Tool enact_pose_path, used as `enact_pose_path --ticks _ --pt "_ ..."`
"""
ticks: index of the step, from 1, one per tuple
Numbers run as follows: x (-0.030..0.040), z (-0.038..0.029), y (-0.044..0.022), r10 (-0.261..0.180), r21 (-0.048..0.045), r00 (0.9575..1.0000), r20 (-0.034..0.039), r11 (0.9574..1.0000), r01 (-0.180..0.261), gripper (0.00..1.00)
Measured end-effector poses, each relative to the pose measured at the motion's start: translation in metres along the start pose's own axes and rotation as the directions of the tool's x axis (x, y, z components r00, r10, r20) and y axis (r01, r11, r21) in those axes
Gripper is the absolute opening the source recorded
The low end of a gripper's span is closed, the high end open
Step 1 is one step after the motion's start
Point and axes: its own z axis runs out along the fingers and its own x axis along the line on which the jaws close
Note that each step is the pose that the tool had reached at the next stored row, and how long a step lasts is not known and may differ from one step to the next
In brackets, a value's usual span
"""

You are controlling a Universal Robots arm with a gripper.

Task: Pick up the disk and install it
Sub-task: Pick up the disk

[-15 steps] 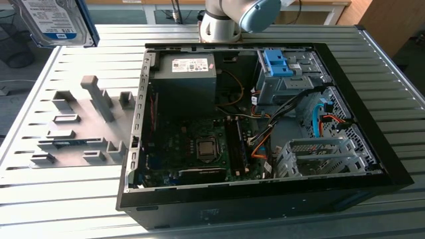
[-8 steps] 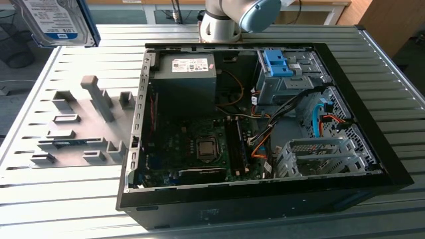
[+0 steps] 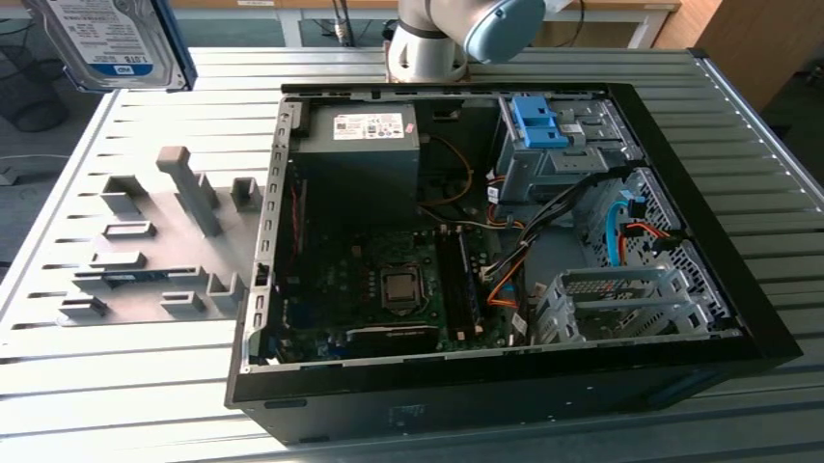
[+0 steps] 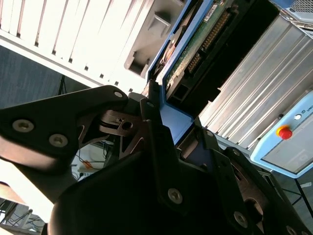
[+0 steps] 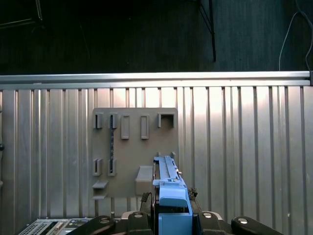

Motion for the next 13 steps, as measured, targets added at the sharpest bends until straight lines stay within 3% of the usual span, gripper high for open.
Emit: enact_pose_path --ticks 13 --pt "-0.0001 -0.0001 -0.0042 0.000 0.0000 1.0000 0.0000 1.0000 0.000 0.36"
